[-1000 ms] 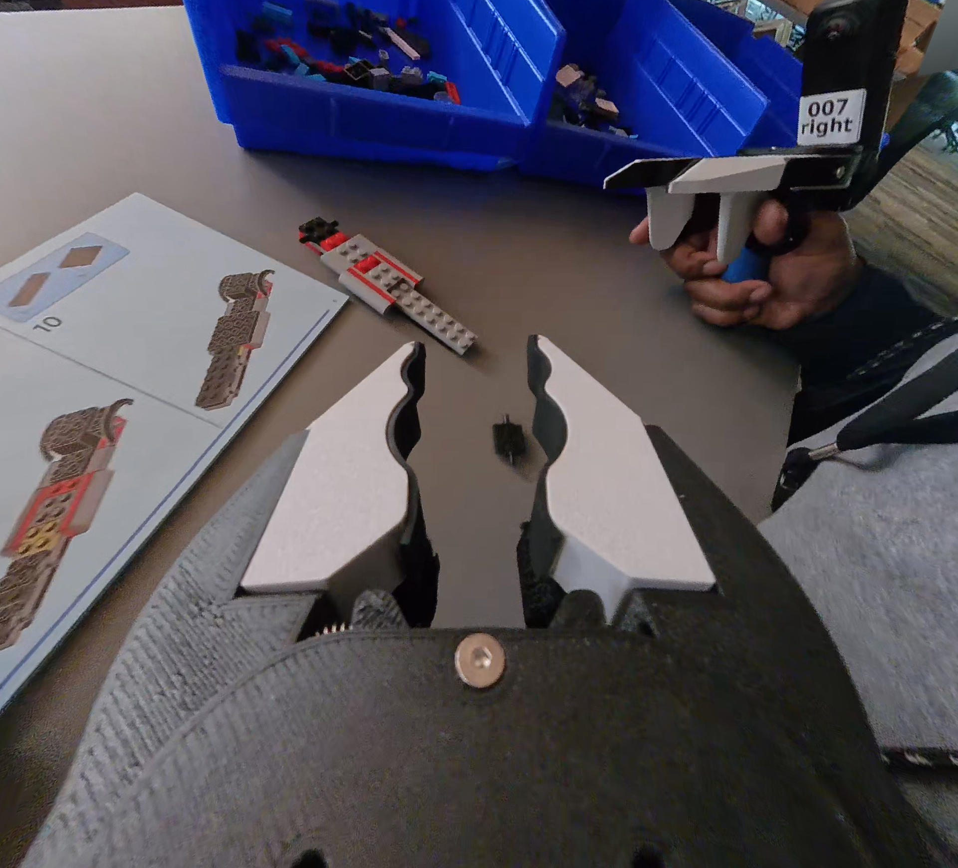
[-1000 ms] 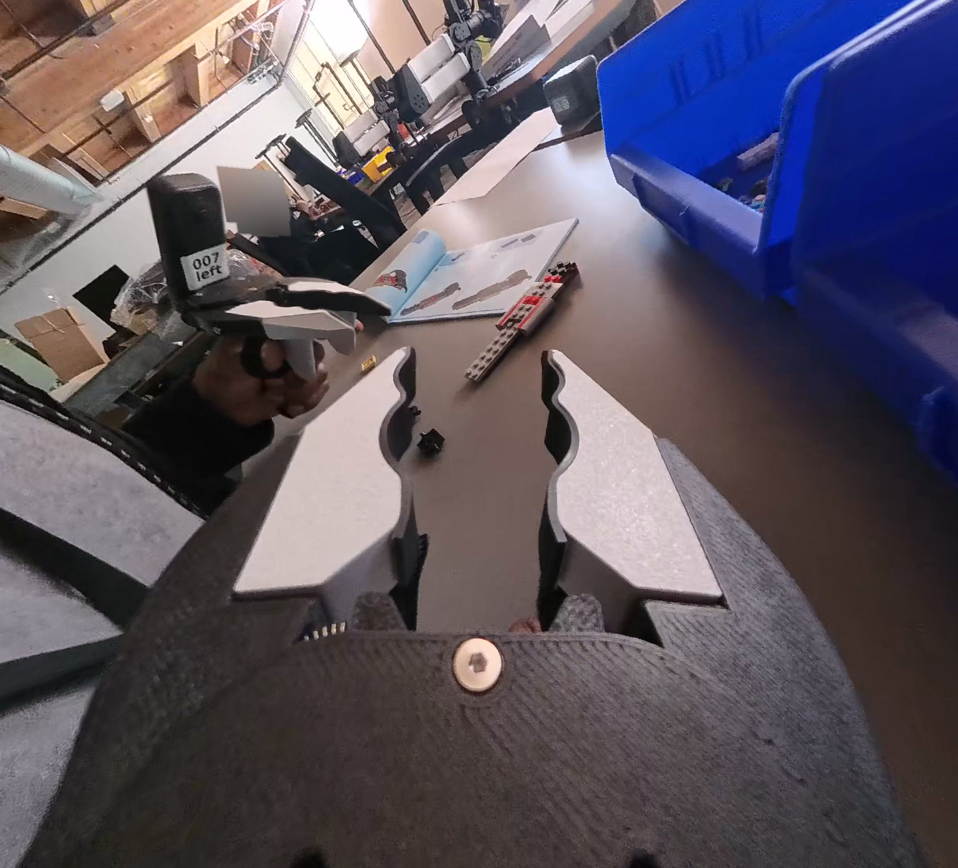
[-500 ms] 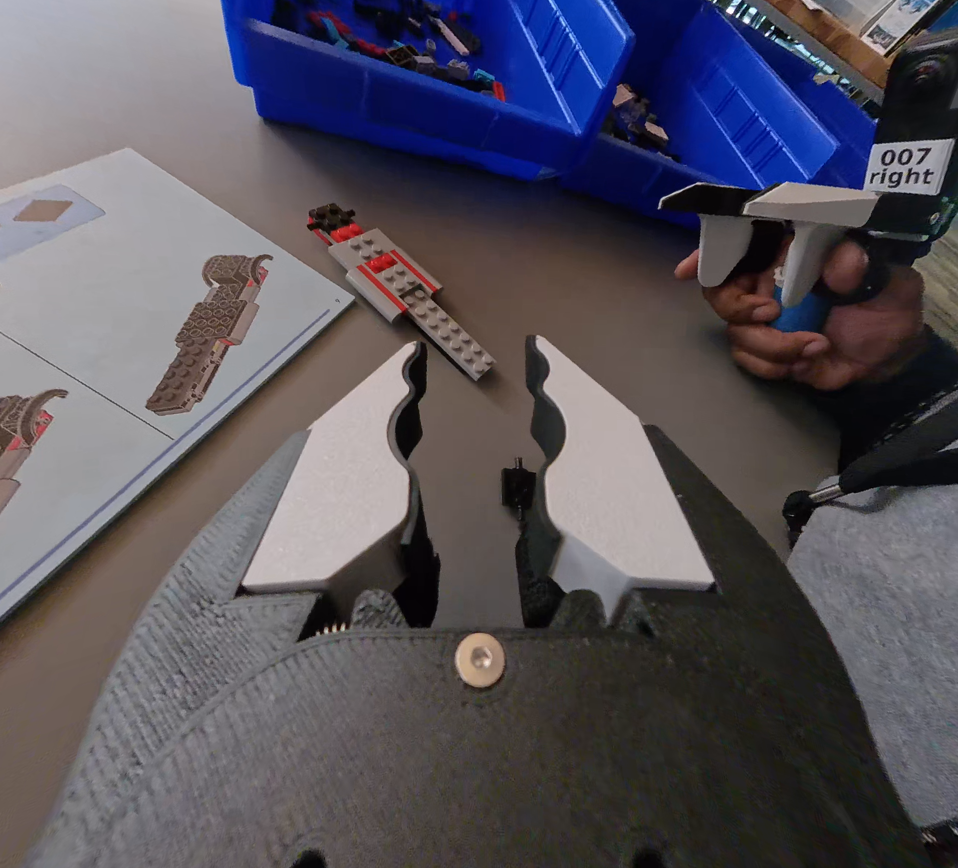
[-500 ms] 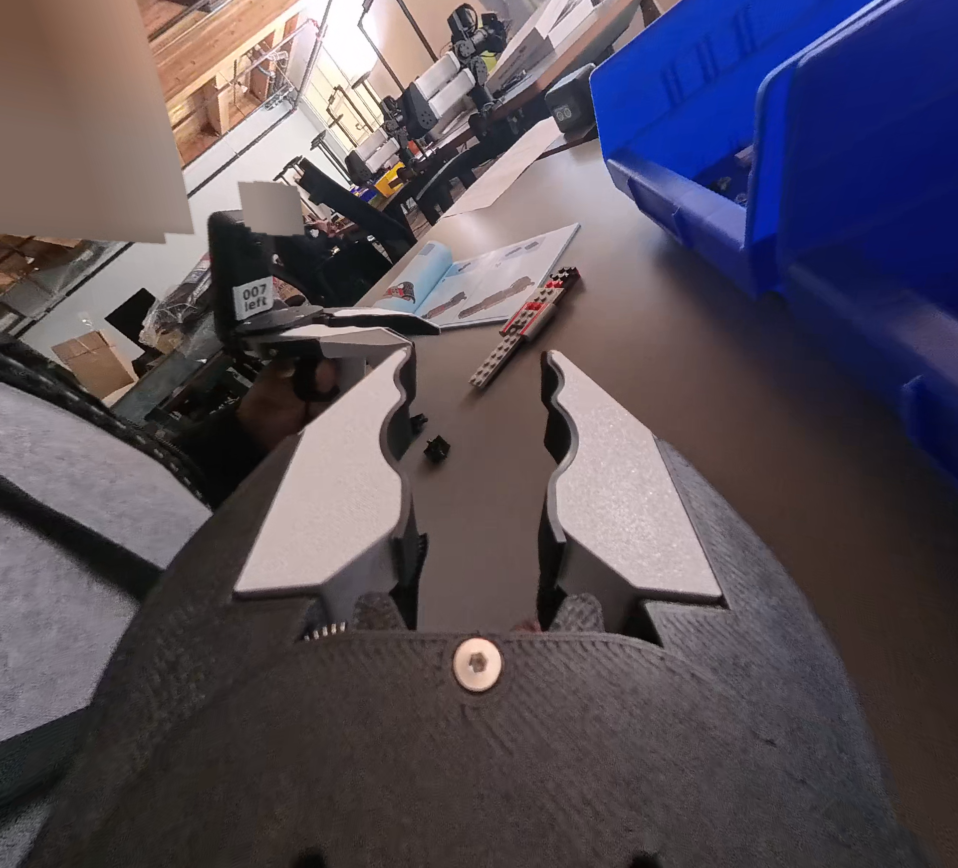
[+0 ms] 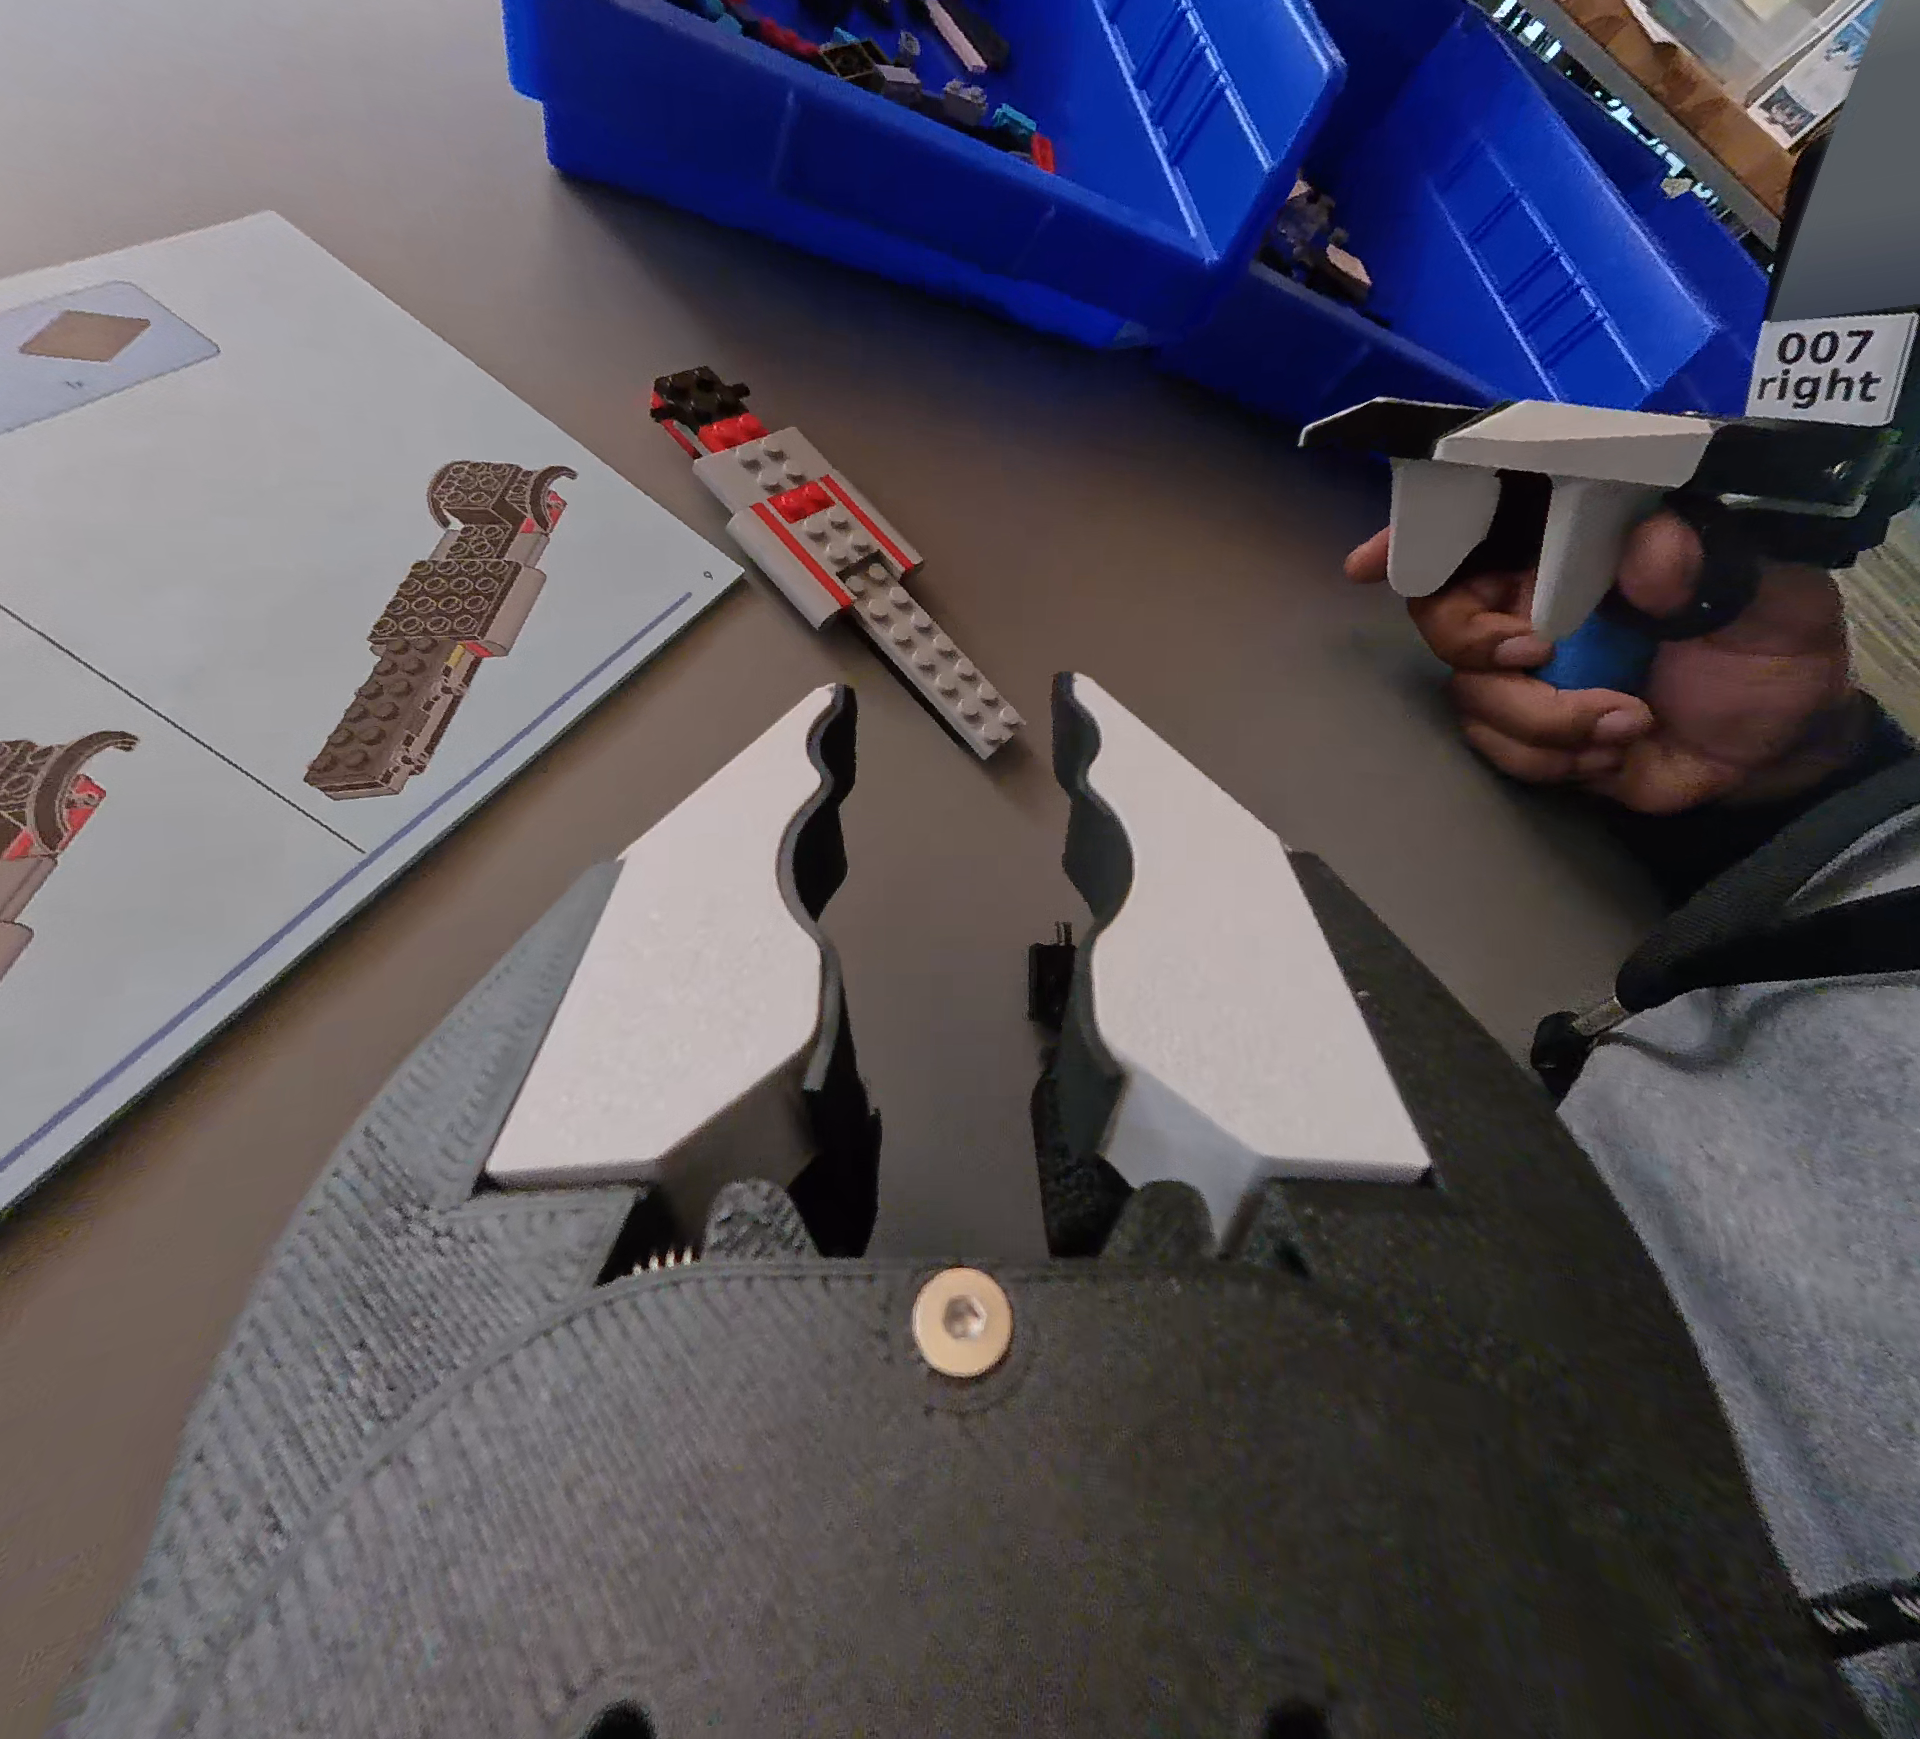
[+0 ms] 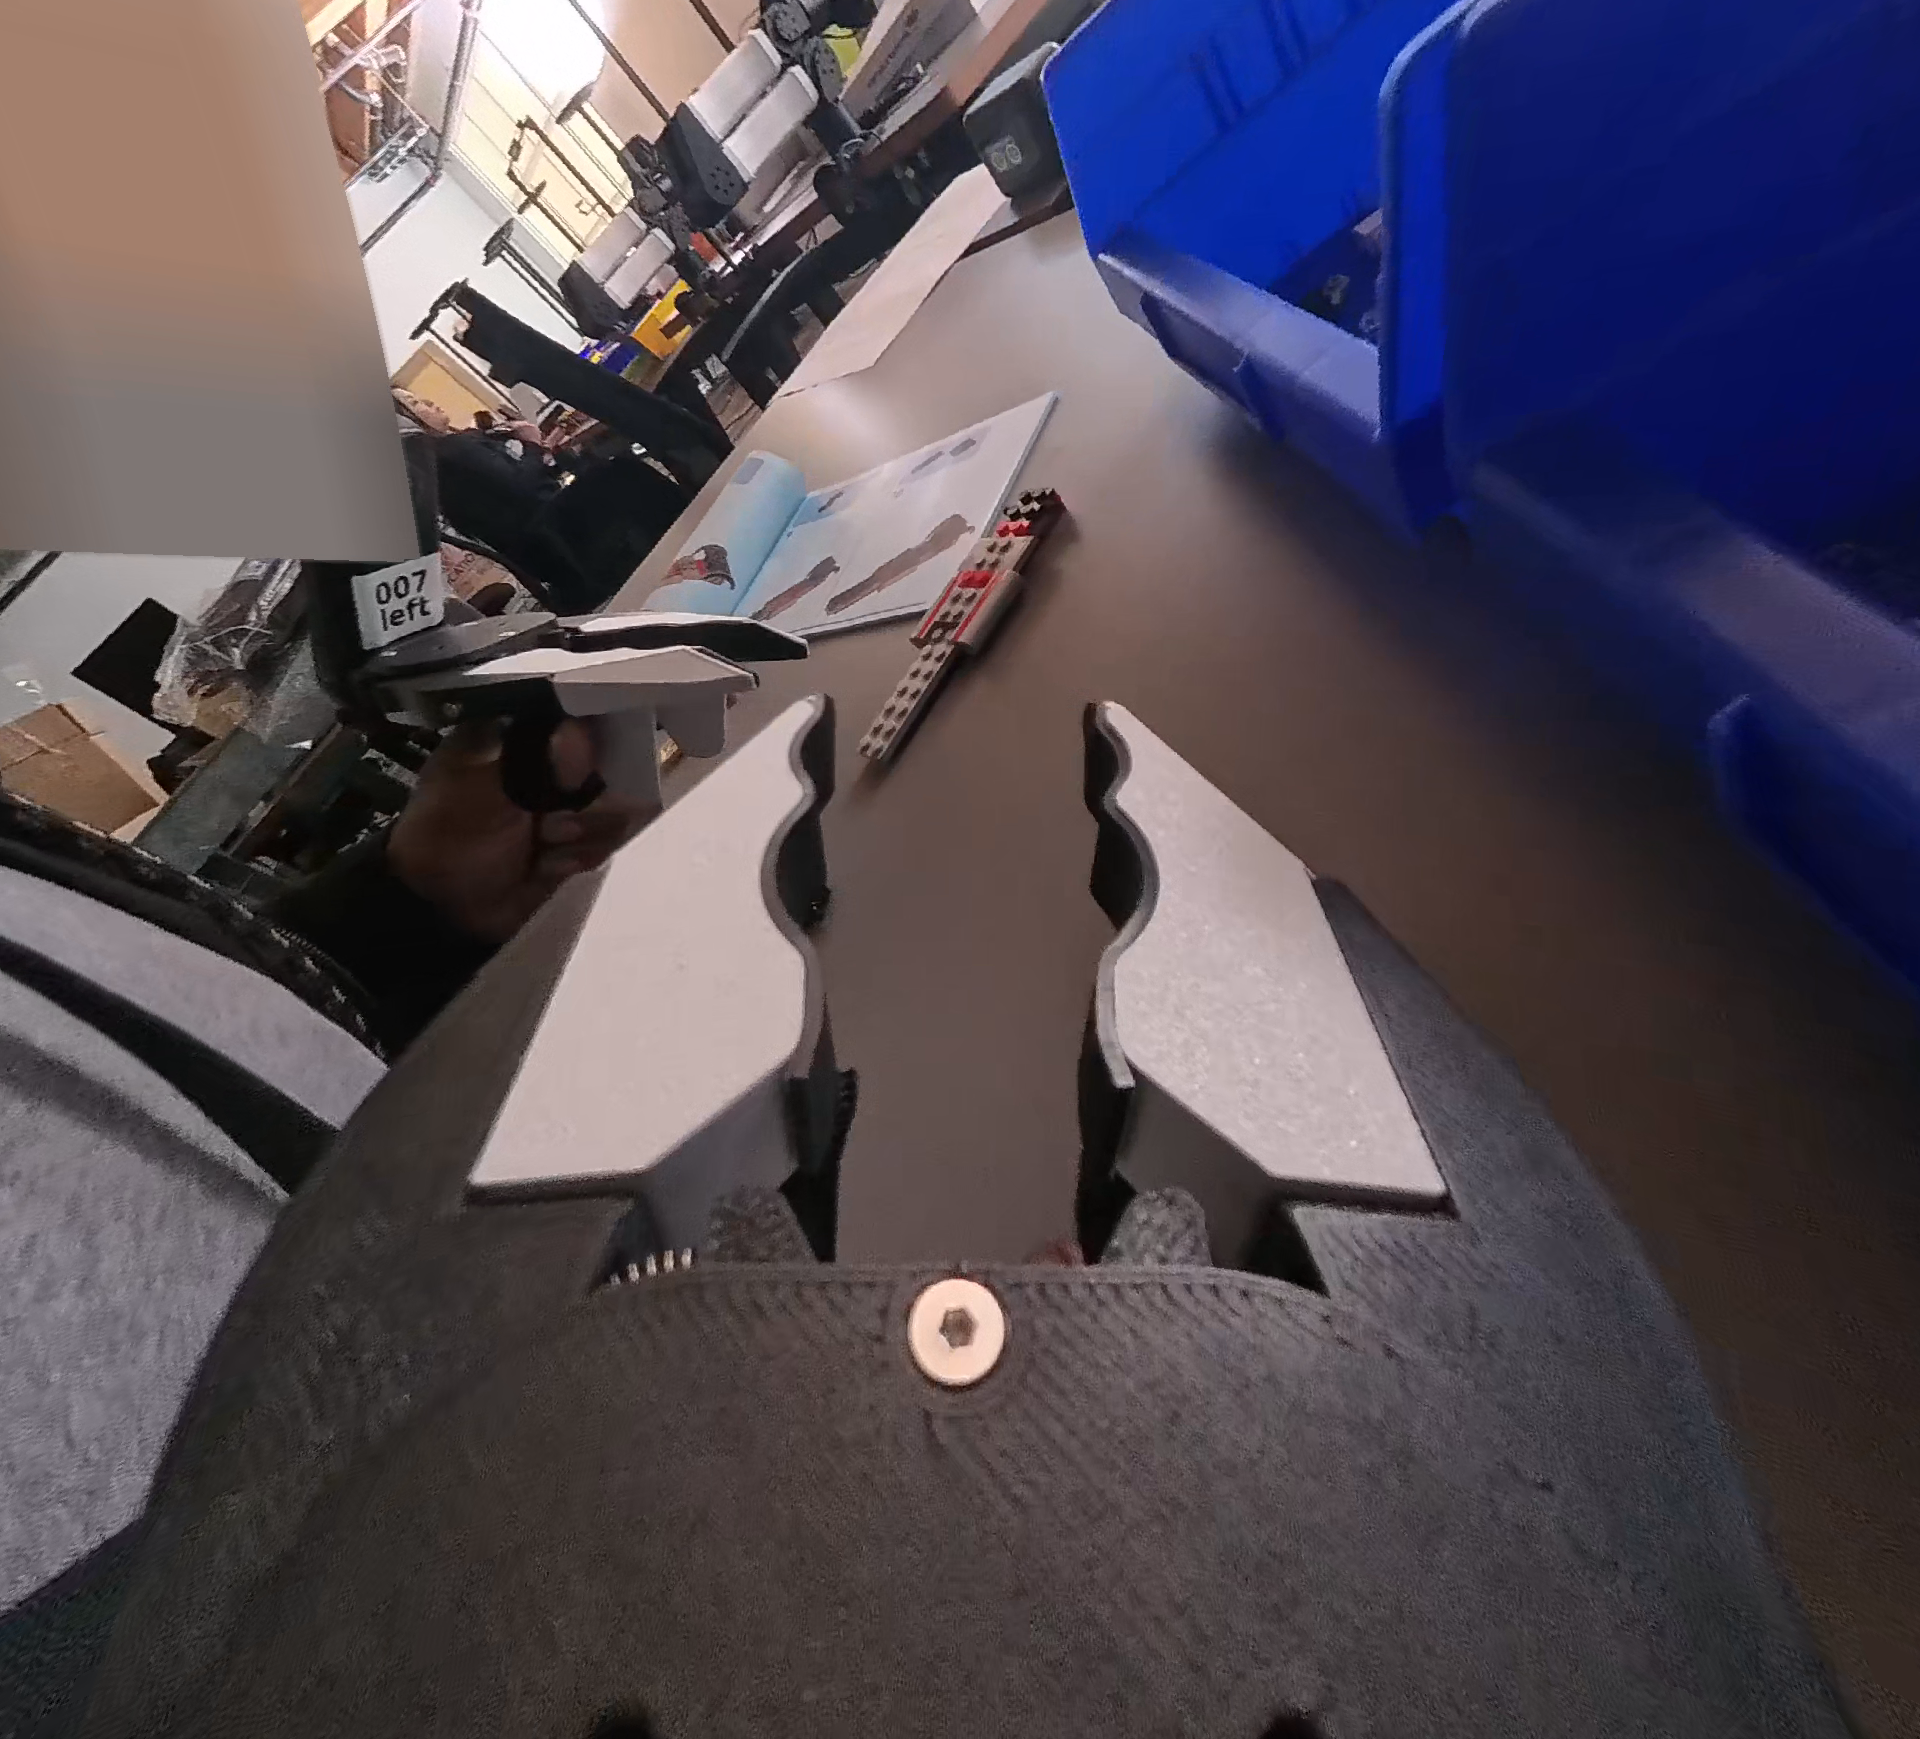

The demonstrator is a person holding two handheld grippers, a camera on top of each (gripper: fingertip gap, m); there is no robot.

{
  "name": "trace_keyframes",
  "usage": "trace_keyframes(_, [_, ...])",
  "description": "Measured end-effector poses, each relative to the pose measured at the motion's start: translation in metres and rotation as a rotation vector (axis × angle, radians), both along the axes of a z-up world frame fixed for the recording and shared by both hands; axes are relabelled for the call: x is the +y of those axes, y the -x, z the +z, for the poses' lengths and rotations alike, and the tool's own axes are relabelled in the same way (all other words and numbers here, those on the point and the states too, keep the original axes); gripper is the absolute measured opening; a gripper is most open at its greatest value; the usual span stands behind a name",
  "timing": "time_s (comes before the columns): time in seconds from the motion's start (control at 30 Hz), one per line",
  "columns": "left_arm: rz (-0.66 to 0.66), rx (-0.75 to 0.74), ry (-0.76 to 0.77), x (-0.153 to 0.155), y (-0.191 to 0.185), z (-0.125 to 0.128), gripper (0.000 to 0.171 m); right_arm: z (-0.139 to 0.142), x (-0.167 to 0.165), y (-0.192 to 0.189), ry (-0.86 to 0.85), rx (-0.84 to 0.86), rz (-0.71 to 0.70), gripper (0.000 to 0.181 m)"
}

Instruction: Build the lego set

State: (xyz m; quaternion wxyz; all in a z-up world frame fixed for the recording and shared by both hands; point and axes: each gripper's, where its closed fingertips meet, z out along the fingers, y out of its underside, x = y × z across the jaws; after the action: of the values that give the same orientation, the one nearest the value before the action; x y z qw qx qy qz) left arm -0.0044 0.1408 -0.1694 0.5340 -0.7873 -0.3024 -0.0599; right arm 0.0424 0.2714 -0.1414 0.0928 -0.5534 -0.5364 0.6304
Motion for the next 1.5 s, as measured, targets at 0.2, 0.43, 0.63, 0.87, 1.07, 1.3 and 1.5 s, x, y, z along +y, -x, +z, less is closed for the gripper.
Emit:
trace_keyframes(0.2, [0.008,-0.010,0.017,0.001,0.002,-0.003,0.038,0.000,0.001,0.000,0.002,0.002,-0.005,0.050])
trace_keyframes(0.43, [0.008,-0.015,0.036,0.002,0.002,-0.006,0.037,0.003,0.004,-0.001,0.005,0.020,-0.022,0.050])
trace_keyframes(0.63, [0.002,-0.027,0.045,0.003,0.002,-0.008,0.037,0.005,0.006,-0.002,0.013,0.030,-0.036,0.050])
trace_keyframes(0.87, [0.000,-0.033,0.060,0.004,0.002,-0.010,0.037,0.006,0.008,-0.003,0.021,0.036,-0.043,0.049])
trace_keyframes(1.07, [-0.005,-0.027,0.057,0.005,0.002,-0.009,0.037,0.007,0.008,-0.003,0.030,0.035,-0.041,0.049])
trace_keyframes(1.3, [-0.264,0.074,-0.022,0.083,0.008,0.063,0.037,0.013,0.005,-0.007,0.064,0.063,-0.003,0.050])
trace_keyframes(1.5, [-0.621,0.181,0.264,0.221,-0.026,0.096,0.035,0.017,0.008,-0.028,0.080,0.085,0.024,0.050])
